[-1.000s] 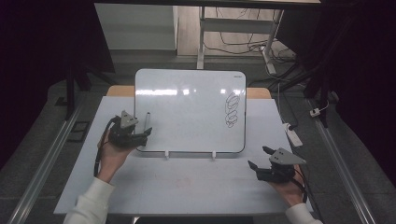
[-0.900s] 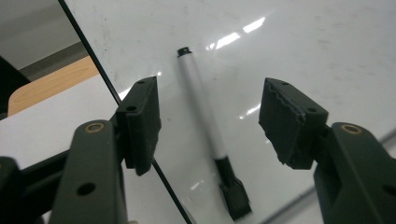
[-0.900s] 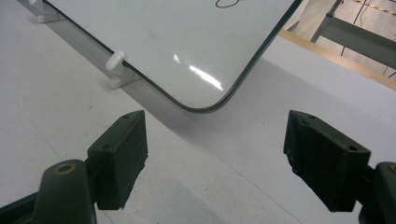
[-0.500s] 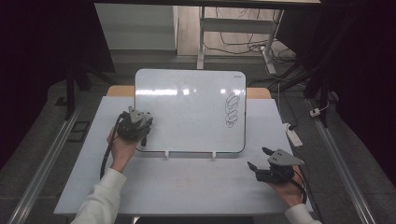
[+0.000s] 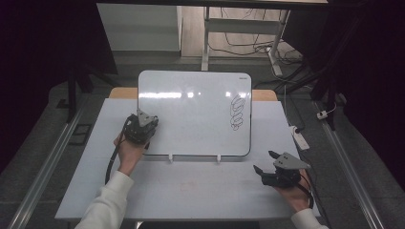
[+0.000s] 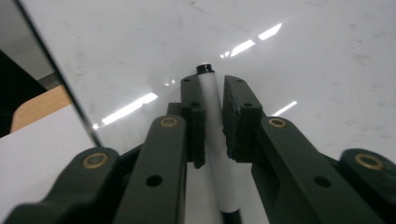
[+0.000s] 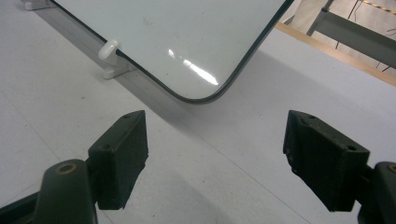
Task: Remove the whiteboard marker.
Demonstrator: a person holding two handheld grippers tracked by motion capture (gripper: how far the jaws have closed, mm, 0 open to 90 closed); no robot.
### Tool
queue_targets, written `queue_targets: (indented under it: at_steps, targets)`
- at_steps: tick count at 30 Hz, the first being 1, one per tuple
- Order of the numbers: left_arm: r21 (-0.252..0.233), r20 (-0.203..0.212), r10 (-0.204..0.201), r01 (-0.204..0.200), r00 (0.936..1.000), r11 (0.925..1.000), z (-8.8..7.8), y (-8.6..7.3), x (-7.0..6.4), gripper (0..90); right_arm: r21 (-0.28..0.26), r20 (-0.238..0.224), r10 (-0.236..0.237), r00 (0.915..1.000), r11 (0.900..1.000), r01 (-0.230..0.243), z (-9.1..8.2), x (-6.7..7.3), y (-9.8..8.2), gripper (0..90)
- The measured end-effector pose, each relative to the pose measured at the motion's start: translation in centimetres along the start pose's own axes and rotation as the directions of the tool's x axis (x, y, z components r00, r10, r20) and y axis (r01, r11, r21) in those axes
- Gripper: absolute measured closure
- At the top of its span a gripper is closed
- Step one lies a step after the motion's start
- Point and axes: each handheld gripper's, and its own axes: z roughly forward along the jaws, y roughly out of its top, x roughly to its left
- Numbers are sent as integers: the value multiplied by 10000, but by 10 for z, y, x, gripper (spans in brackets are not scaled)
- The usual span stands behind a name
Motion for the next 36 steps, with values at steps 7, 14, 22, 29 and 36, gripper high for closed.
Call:
queue_targets:
  at_steps: [7,14,22,29,36]
  targets:
    - [39,153,74,-75,9999,10000,0,2,-5,812,1,20,-19,10000,10000,19,0,1,0,220]
    - [-253,606,-207,223,9979,9994,-13,5,-1,813,-11,39,7,10000,10000,-7,0,0,0,221]
    - [-1256,1703,-269,488,9850,9909,-38,17,-4,813,-125,-118,170,9998,9998,-171,1,0,-1,233]
    - [-2018,2917,554,48,9549,9794,-55,33,-33,813,-267,-607,376,9974,9989,-392,2,5,4,245]
    - [-2309,3792,1226,-346,9172,9724,-59,42,-62,812,-485,-1514,908,9843,9939,-991,6,11,18,263]
